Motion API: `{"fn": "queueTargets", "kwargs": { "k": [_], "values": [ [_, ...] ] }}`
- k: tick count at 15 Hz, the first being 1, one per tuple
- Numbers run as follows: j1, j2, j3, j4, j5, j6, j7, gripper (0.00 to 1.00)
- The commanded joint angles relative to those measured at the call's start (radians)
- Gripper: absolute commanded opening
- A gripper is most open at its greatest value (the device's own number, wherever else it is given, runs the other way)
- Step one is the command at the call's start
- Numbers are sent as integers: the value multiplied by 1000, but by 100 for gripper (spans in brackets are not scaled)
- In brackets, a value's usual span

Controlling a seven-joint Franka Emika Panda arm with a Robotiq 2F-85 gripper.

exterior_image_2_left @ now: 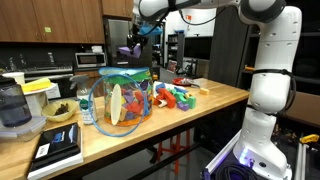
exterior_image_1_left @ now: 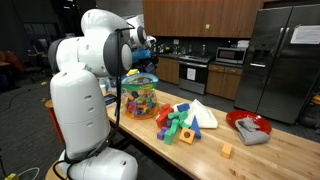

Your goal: Transfer a block from the bag to the table

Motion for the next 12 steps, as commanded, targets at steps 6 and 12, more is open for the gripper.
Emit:
{"fn": "queueTargets", "kwargs": {
  "k": [6,12],
  "values": [
    [-71,-98,-46,-44,-77,-37,59,49],
    [-87,-111,-46,-148,-122,-9,71,49]
  ]
}}
